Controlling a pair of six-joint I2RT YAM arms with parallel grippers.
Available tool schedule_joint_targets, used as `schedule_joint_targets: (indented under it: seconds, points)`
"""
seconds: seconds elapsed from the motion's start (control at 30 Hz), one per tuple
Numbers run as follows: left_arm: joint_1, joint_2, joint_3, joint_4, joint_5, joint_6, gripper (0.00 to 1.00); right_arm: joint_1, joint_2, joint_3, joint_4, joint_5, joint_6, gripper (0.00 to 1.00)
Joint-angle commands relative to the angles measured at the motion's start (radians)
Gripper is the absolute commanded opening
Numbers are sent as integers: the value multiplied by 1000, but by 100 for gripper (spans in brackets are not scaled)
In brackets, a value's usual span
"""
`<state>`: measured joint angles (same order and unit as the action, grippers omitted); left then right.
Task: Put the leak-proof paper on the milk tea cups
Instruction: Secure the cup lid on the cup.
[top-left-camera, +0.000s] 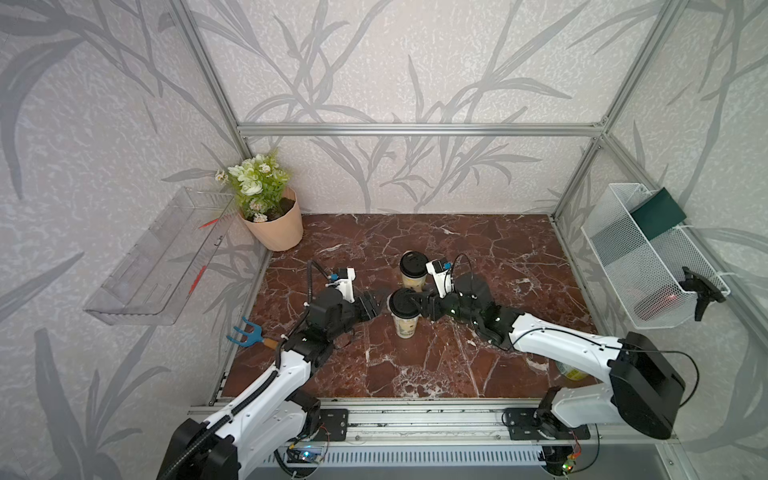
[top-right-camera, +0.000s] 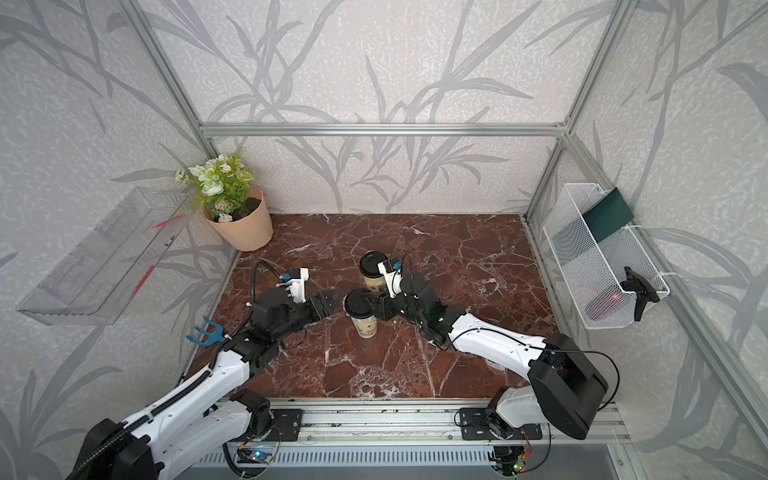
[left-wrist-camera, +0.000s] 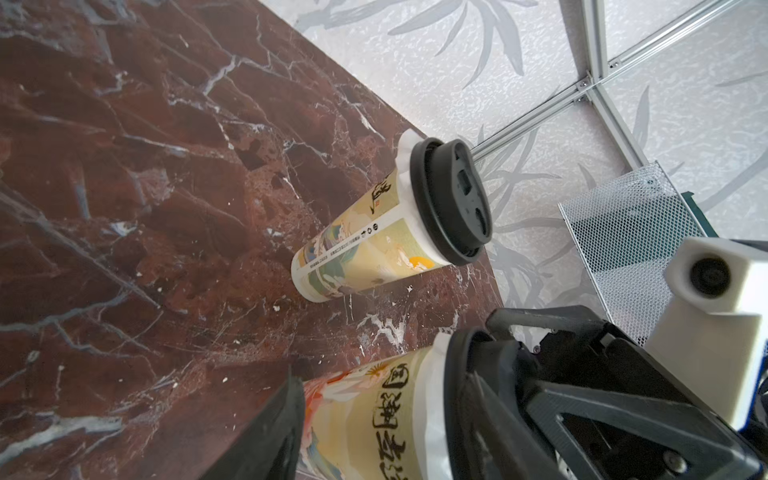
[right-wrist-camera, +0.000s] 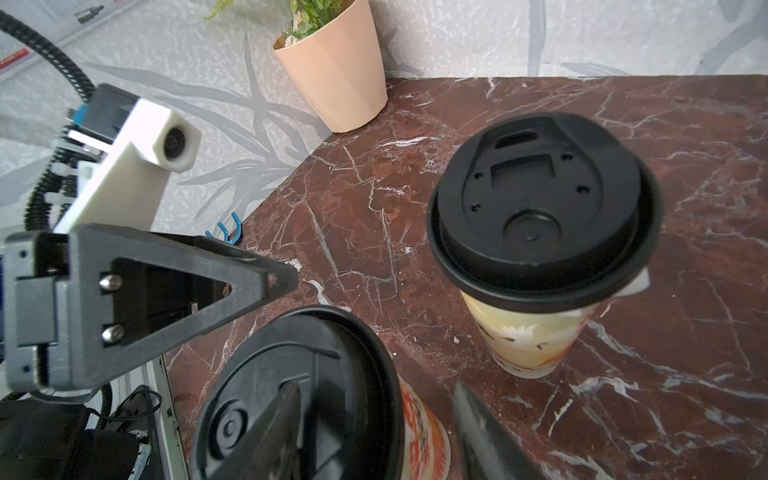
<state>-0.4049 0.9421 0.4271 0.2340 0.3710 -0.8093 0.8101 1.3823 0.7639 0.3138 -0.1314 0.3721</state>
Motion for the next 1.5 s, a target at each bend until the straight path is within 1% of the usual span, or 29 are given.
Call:
schedule_joint_targets:
  seconds: [0.0, 0.17, 0.33, 0.43, 0.57, 0.63, 0.7, 0.8, 1.03, 1.13, 1.37, 1.47]
  points:
    - [2, 20, -7, 84, 76, -32, 58, -1, 46, -57, -136, -5, -52, 59]
    - [2, 16, -37, 117, 92, -37, 58, -2, 62, -56, -133, -8, -48, 59]
    - [2, 39, -39, 100, 94, -25, 58, -2, 70, -56, -132, -14, -45, 59]
    - [2, 64, -42, 89, 111, -18, 55, -2, 66, -58, -133, -10, -45, 59]
    - [2, 78, -46, 2, 121, 7, 48, -2, 67, -57, -137, -4, -43, 56]
    - [1, 74, -74, -22, 89, -25, 44, -2, 74, -55, -136, -9, -38, 55]
    - [1, 77, -102, -31, 91, -61, 43, -2, 84, -49, -145, -13, -35, 54]
    - [-2, 84, -131, -43, 79, -80, 42, -2, 93, -44, -145, -7, -23, 52]
    - [-9, 141, -166, -39, 66, -84, 40, -2, 113, -55, -144, -12, -4, 49]
    - [-14, 168, -183, 29, 84, -116, 39, -2, 108, -72, -131, -6, 5, 48]
    - [-30, 218, -183, -7, 66, -93, 38, -2, 115, -74, -126, -7, 1, 48]
    - [-29, 227, -194, -2, 68, -104, 37, -2, 115, -78, -122, -7, 3, 47]
